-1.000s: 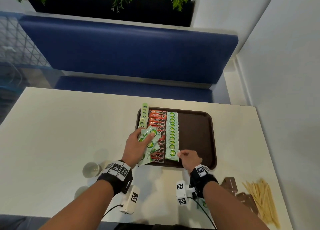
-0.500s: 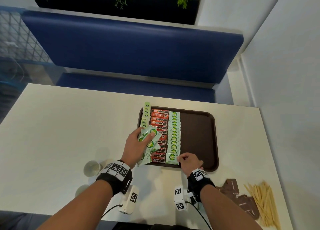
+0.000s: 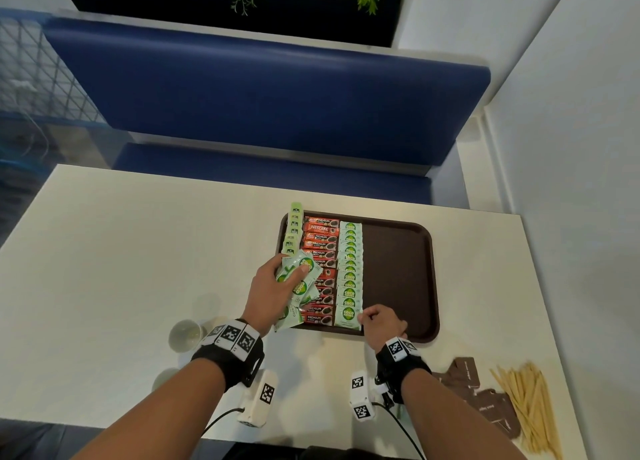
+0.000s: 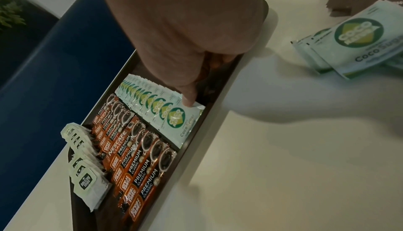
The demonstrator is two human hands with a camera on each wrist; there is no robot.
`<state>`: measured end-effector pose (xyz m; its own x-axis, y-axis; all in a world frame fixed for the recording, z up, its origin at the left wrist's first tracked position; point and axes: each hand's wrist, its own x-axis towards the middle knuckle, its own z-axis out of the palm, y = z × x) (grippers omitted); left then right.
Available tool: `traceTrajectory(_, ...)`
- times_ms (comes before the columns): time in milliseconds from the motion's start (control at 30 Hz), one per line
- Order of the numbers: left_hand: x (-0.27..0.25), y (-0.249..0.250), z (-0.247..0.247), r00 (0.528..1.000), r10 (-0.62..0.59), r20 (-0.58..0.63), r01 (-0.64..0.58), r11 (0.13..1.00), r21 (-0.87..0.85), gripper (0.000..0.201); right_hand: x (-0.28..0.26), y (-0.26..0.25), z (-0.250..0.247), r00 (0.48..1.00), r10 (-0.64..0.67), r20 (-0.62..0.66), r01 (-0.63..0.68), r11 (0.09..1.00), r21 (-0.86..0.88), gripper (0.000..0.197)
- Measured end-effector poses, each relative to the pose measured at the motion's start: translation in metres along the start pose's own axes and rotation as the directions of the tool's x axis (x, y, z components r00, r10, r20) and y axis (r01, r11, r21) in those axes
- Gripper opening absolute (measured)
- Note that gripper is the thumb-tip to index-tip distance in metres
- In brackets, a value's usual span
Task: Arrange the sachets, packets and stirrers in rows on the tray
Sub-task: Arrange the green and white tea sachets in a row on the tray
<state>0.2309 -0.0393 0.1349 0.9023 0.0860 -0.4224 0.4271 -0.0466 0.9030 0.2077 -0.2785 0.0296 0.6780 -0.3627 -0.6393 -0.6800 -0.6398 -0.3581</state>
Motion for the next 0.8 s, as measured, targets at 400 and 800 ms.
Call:
traceTrajectory(400,0.002,0.001,0.003,1.0,0.0,0.005,0.001,1.0,-0.01,0.024,0.001,0.002,0.001,1.0,0.004,-0.025,-0.003,0.998,0.063,0.012)
traceTrajectory(800,0.014,0.02,0.034,0.996,0.062,0.072,-0.054,0.992,-0.114,0.023,-0.048,-0.103,-0.078,0.891,-0.447,0.075,0.303,0.711,0.635,0.03)
